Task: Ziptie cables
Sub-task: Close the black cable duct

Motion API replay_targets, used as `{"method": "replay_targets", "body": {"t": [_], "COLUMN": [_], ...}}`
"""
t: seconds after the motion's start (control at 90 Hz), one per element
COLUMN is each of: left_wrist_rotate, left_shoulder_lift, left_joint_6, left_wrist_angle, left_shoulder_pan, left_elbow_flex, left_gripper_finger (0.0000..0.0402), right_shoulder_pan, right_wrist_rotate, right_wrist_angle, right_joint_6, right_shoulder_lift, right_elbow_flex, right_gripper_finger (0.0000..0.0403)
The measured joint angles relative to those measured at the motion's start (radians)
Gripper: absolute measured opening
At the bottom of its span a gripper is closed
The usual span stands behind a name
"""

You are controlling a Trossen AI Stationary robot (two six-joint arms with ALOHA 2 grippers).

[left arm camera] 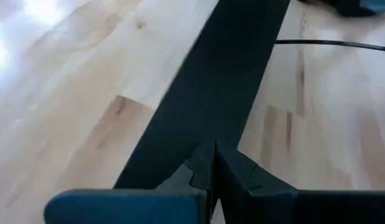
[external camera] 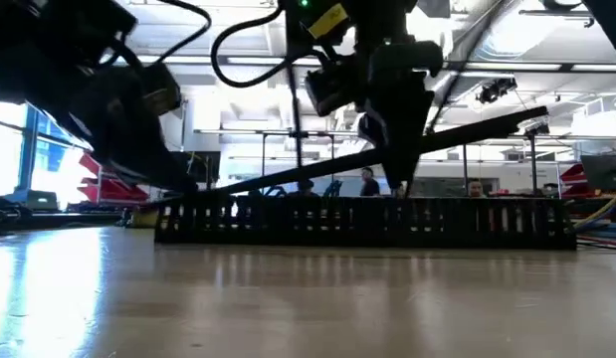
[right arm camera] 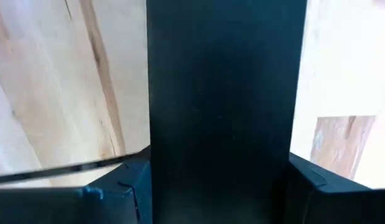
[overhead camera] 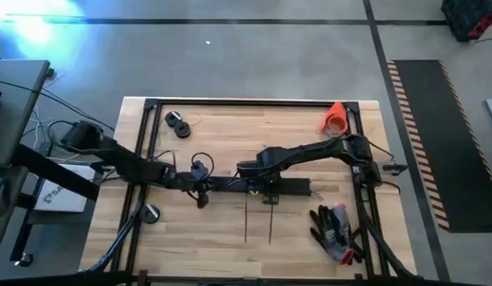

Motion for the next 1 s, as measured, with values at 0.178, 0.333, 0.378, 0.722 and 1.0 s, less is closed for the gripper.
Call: {"method": "replay_targets", "body": {"t": [0.178, 0.333, 0.378, 0.722, 1.0], "left_wrist_rotate": [0.027, 0.054, 0.069, 0.078, 0.137], "left_shoulder_lift": [0.019, 0.006, -0.012, -0.251, -0.216], "left_joint_6": [0.0, 0.0, 0.0, 0.132, 0.164], "left_wrist_angle": [-0.013, -0.009, -0.019, -0.055, -0.054], "left_shoulder_pan": [0.012, 0.013, 0.013, 0.011, 0.001], "left_elbow_flex": [-0.003, 0.003, 0.016, 0.153, 0.163], "left_gripper_finger": [0.0, 0.0, 0.0, 0.0, 0.0001], "right_shoulder_pan": [0.013, 0.024, 0.025, 0.012, 0.013], "right_wrist_rotate": [0.036, 0.052, 0.05, 0.054, 0.124], "right_wrist_angle": [0.027, 0.03, 0.021, -0.099, -0.286], "right_joint_6": [0.005, -0.005, -0.006, -0.028, -0.033], "right_shoulder_lift": [0.0, 0.0, -0.004, -0.174, -0.299], "right_elbow_flex": [0.001, 0.002, 0.002, 0.005, -0.042], "right_gripper_finger": [0.0199, 0.0199, 0.0199, 0.0199, 0.0199]}}
